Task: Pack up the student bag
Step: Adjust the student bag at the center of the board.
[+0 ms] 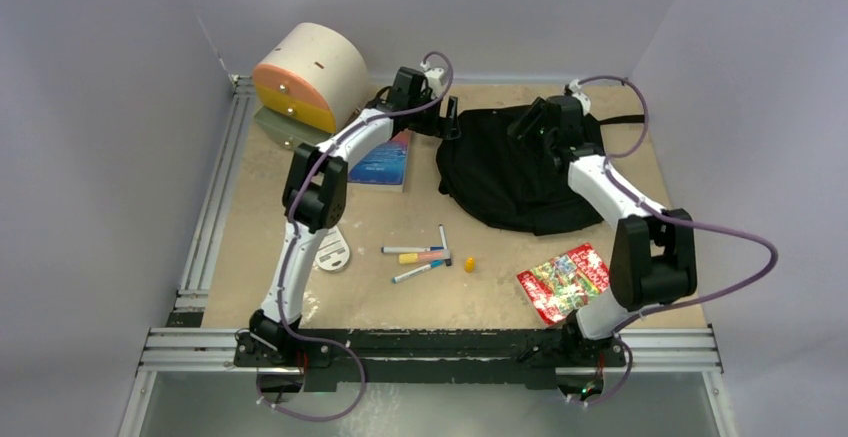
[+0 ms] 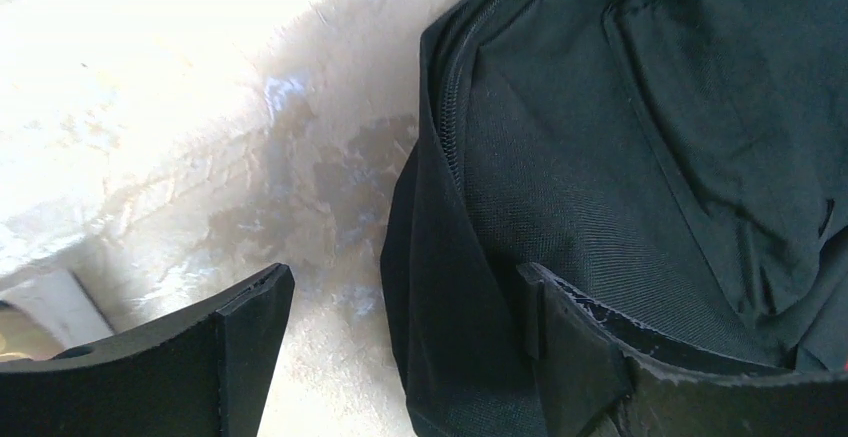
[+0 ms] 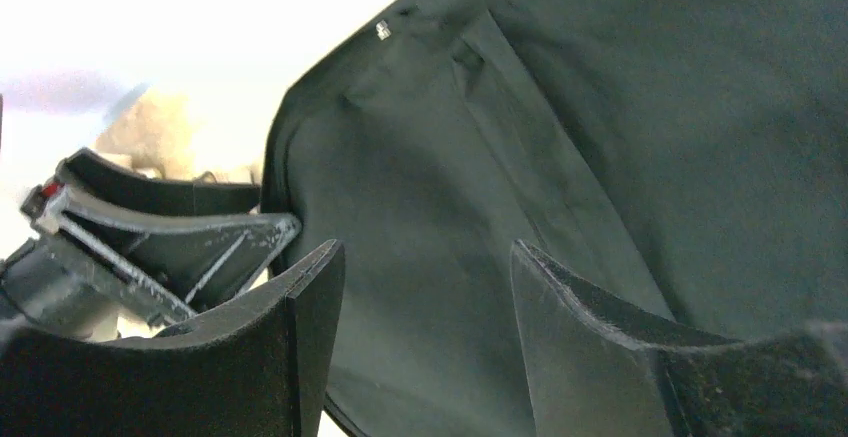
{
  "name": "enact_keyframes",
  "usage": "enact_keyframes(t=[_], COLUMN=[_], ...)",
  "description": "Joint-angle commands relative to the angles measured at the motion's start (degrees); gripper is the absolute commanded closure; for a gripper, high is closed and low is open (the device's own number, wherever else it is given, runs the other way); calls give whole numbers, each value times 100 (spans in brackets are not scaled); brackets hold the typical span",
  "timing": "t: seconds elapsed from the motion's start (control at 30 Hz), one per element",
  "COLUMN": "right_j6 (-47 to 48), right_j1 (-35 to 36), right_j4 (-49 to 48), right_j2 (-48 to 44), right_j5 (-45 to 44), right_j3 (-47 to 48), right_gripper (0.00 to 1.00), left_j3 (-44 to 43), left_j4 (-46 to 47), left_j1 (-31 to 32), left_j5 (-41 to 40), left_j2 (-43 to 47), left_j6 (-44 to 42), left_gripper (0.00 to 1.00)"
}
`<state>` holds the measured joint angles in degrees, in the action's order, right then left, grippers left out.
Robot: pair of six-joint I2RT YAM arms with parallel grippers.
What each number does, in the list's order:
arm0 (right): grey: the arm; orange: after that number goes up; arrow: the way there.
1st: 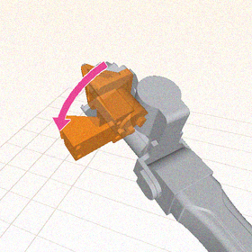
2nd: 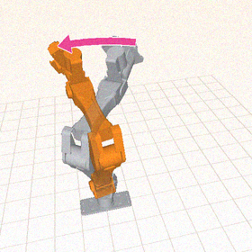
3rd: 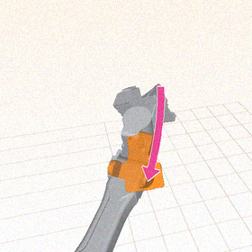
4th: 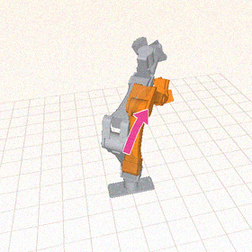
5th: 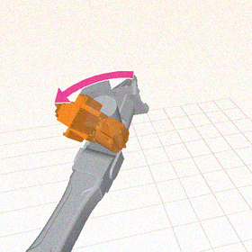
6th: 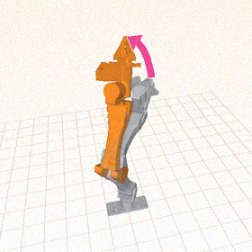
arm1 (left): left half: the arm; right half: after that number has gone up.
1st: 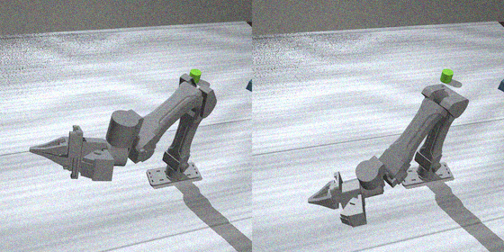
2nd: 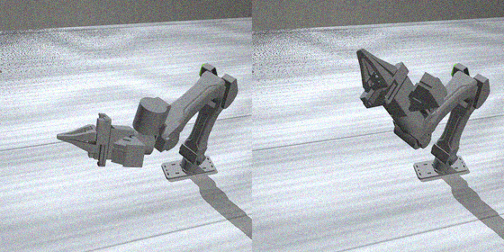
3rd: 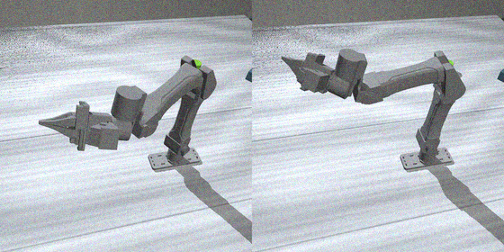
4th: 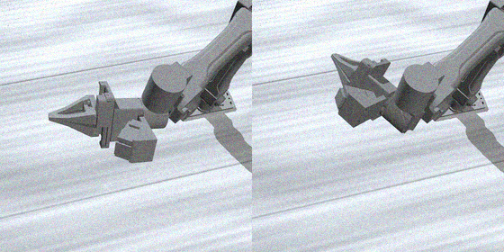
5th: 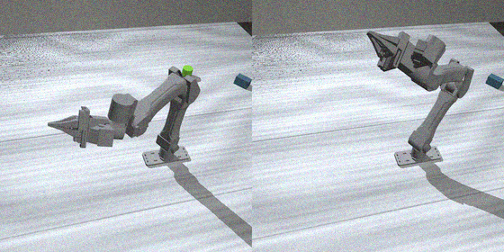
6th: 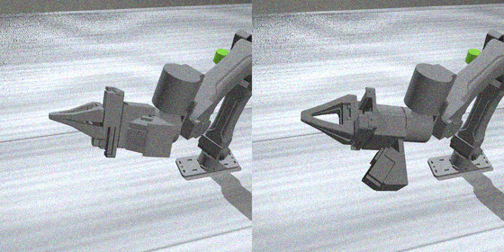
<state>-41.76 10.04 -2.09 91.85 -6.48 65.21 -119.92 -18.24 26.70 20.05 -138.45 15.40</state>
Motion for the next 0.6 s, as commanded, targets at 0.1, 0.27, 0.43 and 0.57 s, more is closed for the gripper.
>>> enact_keyframes(t=[0.1,0.27,0.43,0.57], right_j6=[-294,-411,-306,-175], right_j1=[-15,-21,-23,-88], right_j4=[200,81,-88,-166], right_j2=[-647,-730,-226,332], right_j5=[138,190,-139,-471], right_j3=[-1000,-1524,-1517,-1222], right_gripper=[38,41,42,43], left_j3=[-224,201,684,1448], left_j4=[-196,-240,-438,-292], left_j1=[135,345,367,370], left_j5=[745,802,662,559], left_j2=[-110,101,335,794], left_j6=[-169,-209,-97,47], left_gripper=[34,51,69,71])
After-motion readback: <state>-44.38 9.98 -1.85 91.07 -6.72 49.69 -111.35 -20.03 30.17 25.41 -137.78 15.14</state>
